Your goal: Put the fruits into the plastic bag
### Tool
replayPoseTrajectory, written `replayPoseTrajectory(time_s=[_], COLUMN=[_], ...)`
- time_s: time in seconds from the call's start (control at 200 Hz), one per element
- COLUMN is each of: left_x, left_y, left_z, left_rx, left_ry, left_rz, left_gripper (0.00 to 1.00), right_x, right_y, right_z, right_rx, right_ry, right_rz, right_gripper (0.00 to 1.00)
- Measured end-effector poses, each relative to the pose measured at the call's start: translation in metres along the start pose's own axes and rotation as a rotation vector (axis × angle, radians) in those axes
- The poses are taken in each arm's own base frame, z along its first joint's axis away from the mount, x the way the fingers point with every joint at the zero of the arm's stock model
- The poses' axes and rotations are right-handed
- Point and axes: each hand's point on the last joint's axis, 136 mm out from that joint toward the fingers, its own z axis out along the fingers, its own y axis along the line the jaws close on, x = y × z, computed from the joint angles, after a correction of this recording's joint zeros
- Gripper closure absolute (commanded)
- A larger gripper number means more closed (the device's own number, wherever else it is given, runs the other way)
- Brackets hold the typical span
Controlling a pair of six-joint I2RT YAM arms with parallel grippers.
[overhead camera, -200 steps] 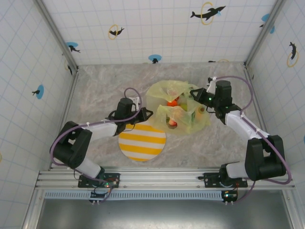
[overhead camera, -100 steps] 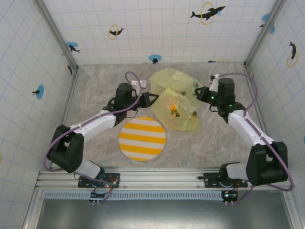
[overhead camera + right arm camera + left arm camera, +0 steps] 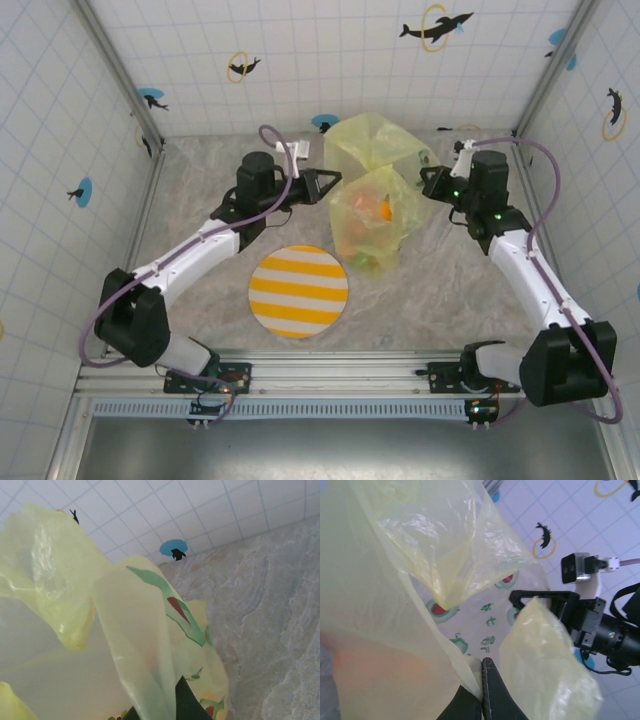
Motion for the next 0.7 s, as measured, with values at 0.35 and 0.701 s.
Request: replayPoseTrajectory(time_s=[0.35, 0.701], left_x=[0.033, 0.042], left_y=[0.003, 0.053], left_z=[0.031, 0.039], left_rx=[-0.012, -0.136], left_ry=[0.079, 0.101], left_rz=[-0.056, -0.178], left_gripper=[1.00, 1.00], right_x=[0.017, 0.053], right_y=[-0.004, -0.033], right_z=[0.009, 0.026], right_rx=[0.021, 0.128], right_ry=[0.059, 0.246], right_rz=[0.000, -0.005], right_gripper=[0.92, 0.91])
